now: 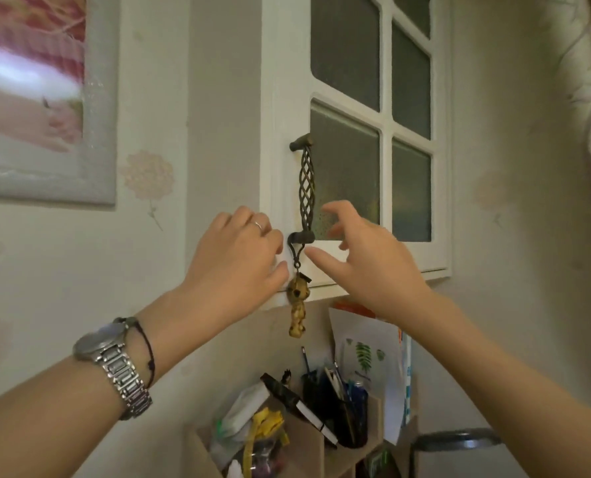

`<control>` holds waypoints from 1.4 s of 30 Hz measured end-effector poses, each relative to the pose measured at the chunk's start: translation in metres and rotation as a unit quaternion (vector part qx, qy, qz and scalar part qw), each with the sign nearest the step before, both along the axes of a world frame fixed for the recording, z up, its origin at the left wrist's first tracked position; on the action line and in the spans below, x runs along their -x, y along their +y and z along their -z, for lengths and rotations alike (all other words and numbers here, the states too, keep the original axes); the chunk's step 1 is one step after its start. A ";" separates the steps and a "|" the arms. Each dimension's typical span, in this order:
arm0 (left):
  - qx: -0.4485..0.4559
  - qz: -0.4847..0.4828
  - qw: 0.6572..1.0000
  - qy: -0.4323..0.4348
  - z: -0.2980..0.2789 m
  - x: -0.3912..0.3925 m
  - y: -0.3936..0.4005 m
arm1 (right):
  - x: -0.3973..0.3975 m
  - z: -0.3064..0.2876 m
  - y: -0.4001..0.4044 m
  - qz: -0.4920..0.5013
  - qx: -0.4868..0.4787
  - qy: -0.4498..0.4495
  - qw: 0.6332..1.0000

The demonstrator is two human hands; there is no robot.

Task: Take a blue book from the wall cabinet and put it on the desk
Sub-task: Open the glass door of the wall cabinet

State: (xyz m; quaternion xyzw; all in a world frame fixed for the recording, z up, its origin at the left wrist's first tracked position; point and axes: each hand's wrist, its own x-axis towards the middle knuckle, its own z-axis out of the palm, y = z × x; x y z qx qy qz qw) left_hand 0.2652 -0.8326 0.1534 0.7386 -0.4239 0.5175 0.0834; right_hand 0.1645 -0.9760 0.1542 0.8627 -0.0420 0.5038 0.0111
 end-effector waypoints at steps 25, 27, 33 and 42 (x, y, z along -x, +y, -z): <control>0.008 0.140 0.990 0.008 0.010 -0.034 -0.011 | -0.008 -0.004 0.005 -0.051 -0.099 -0.061 0.992; -0.005 0.156 0.988 0.000 0.007 -0.024 -0.013 | 0.008 -0.003 -0.001 -0.056 -0.102 -0.070 0.991; 0.000 0.266 0.964 -0.011 0.004 0.018 -0.032 | 0.067 -0.003 -0.020 -0.077 -0.121 -0.068 0.987; 0.019 0.436 0.895 0.095 0.010 0.073 -0.076 | 0.141 -0.002 -0.042 -0.046 -0.150 -0.070 0.985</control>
